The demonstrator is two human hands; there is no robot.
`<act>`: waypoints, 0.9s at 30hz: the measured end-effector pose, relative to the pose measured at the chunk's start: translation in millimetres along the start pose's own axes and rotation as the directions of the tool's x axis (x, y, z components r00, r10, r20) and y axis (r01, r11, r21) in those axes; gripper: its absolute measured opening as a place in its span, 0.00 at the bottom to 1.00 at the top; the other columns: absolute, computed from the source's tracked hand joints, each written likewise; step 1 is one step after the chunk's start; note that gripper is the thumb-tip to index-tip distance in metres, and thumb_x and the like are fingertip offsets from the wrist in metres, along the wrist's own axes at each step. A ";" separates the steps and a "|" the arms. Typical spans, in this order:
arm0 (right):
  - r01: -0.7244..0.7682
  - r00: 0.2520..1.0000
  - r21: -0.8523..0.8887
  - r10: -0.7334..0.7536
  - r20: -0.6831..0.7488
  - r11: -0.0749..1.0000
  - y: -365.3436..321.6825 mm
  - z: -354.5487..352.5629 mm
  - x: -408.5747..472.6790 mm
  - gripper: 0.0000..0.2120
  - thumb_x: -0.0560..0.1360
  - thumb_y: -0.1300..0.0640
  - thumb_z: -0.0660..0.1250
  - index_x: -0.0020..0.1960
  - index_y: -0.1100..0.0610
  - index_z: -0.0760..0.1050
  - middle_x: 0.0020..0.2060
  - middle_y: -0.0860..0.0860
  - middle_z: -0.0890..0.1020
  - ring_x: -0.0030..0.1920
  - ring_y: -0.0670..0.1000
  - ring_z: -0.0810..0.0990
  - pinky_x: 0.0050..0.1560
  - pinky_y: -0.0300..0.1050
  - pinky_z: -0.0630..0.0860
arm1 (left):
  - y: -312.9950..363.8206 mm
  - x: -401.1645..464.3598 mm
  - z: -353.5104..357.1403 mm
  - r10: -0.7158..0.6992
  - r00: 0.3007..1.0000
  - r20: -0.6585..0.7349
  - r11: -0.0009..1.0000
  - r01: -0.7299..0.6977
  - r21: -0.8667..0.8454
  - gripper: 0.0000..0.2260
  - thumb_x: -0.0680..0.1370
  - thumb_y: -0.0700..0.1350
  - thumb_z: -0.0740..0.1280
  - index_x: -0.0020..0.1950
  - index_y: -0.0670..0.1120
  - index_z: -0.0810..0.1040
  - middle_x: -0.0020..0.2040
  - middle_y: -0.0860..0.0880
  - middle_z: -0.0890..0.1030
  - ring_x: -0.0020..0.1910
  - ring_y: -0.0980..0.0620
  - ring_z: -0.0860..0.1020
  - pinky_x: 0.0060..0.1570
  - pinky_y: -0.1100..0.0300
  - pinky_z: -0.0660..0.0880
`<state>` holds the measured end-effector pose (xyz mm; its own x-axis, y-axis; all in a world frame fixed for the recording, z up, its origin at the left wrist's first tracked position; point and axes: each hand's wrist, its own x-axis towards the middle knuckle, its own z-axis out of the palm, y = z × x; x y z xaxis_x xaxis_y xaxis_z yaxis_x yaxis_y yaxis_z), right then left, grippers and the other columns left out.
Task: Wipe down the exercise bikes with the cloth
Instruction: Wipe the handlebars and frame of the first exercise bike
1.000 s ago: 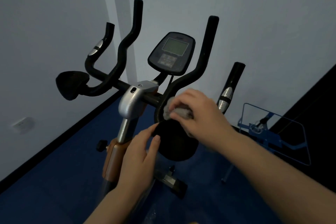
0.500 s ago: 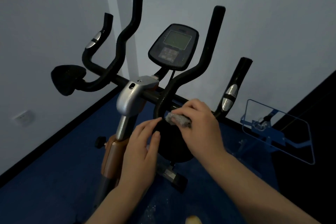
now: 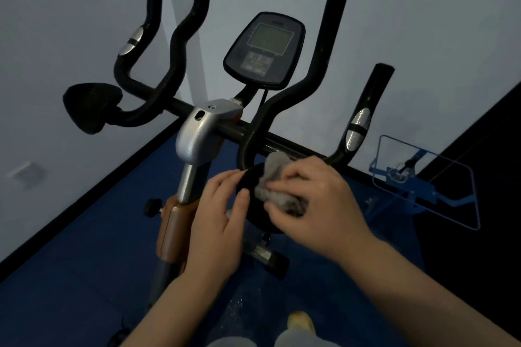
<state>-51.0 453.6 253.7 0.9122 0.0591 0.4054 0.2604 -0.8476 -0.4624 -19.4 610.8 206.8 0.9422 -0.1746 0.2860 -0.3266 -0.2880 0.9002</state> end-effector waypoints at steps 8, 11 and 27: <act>0.032 0.999 0.022 -0.031 -0.041 0.999 4.9 -8.2 15.8 0.10 0.69 0.61 0.74 0.50 0.57 0.84 0.45 0.50 0.82 0.47 0.49 0.77 0.50 0.43 0.76 | -5.5 -3.8 2.9 -0.038 0.999 -0.022 0.999 0.037 -0.008 0.15 0.79 0.49 0.57 0.63 0.49 0.76 0.59 0.55 0.76 0.60 0.62 0.73 0.57 0.74 0.66; 0.052 0.996 -0.069 -0.047 0.070 0.996 -0.4 -5.6 14.3 0.07 0.68 0.61 0.75 0.46 0.54 0.84 0.42 0.48 0.82 0.45 0.49 0.77 0.46 0.45 0.76 | -5.8 -4.6 4.2 -0.051 0.998 -0.020 0.999 0.051 -0.005 0.16 0.79 0.50 0.57 0.64 0.49 0.76 0.59 0.55 0.76 0.61 0.60 0.73 0.57 0.72 0.67; 0.316 0.802 -0.097 -0.211 0.558 0.944 -6.6 -23.6 14.4 0.06 0.75 0.53 0.66 0.50 0.47 0.80 0.44 0.42 0.75 0.48 0.44 0.68 0.47 0.40 0.64 | 2.3 1.5 15.1 -0.024 0.993 -0.112 0.998 0.018 -0.056 0.12 0.79 0.50 0.58 0.60 0.53 0.75 0.55 0.57 0.78 0.57 0.58 0.76 0.55 0.62 0.73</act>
<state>-47.0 447.6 281.2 0.8535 0.5209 -0.0169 0.5034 -0.8324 -0.2320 -20.0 595.6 204.3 0.9522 -0.0611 0.2995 -0.3053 -0.2378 0.9221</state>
